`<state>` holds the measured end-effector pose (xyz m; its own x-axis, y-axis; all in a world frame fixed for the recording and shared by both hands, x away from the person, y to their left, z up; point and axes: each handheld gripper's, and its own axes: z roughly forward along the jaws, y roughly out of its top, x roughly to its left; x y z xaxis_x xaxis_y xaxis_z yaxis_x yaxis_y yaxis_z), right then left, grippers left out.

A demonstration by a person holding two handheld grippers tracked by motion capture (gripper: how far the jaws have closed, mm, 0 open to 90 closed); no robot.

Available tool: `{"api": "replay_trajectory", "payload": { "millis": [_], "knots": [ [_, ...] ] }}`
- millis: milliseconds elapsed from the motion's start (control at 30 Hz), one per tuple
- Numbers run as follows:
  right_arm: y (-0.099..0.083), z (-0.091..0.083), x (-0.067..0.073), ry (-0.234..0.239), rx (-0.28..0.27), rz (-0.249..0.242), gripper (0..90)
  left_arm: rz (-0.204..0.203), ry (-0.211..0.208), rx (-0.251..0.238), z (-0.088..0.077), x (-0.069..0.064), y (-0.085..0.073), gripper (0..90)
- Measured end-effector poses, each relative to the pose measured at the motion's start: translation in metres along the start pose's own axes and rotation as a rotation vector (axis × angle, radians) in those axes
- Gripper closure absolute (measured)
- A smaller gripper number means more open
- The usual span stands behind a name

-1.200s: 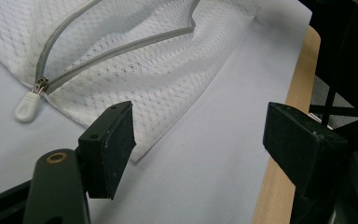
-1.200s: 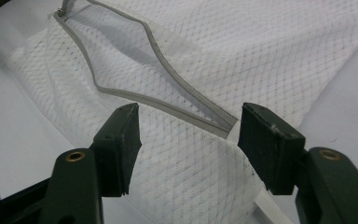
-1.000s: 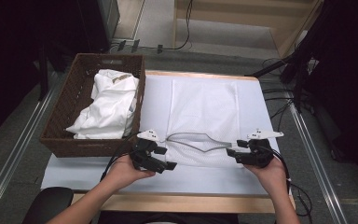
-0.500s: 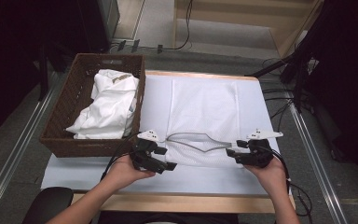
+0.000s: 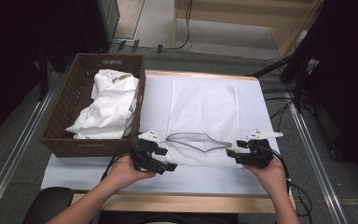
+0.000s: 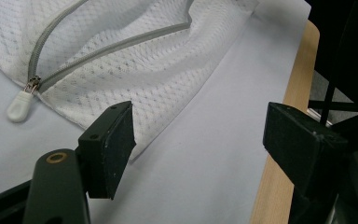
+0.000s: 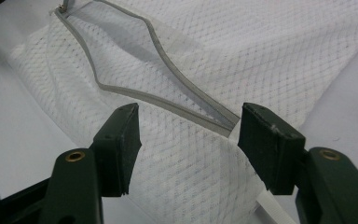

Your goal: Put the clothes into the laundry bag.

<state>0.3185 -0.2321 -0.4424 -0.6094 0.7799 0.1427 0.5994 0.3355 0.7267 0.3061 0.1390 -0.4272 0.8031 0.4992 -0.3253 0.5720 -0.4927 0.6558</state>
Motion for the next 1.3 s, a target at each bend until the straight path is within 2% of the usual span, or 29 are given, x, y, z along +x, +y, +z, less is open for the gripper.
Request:
{"api": "replay_trajectory", "payload": {
  "millis": [467,800,867,967,1067,1100,1133,1233,1300],
  "knots": [
    [0.0,0.0,0.0,0.003,0.003,-0.002,39.6,-0.008,-0.015,0.003,0.0,0.001,0.0,25.6],
    [0.0,0.0,0.0,0.002,0.003,0.0,39.6,-0.024,-0.02,0.025,-0.004,0.001,0.002,24.2],
    [0.0,0.0,0.0,0.003,0.003,0.0,39.5,-0.016,-0.013,0.035,-0.007,0.0,0.003,24.0],
    [0.0,0.0,0.0,0.004,0.003,0.002,39.6,-0.025,-0.012,0.032,-0.01,0.0,0.004,23.5],
    [0.0,-0.001,0.0,0.003,0.002,-0.001,39.6,-0.07,-0.005,0.019,-0.013,-0.001,0.006,22.0],
    [0.0,0.0,0.0,0.004,-0.002,-0.004,39.6,-0.07,-0.005,0.019,-0.013,-0.001,0.006,21.8],
    [0.001,0.0,0.0,0.004,-0.003,-0.004,39.5,-0.092,0.001,0.006,-0.015,-0.002,0.009,21.7],
    [0.001,0.0,0.0,0.006,-0.003,-0.005,39.6,-0.081,0.018,-0.013,-0.017,-0.004,0.009,21.1],
    [0.002,0.0,0.0,0.007,0.0,-0.006,39.5,-0.065,0.053,-0.025,-0.019,-0.006,0.009,22.2]
  ]
}}
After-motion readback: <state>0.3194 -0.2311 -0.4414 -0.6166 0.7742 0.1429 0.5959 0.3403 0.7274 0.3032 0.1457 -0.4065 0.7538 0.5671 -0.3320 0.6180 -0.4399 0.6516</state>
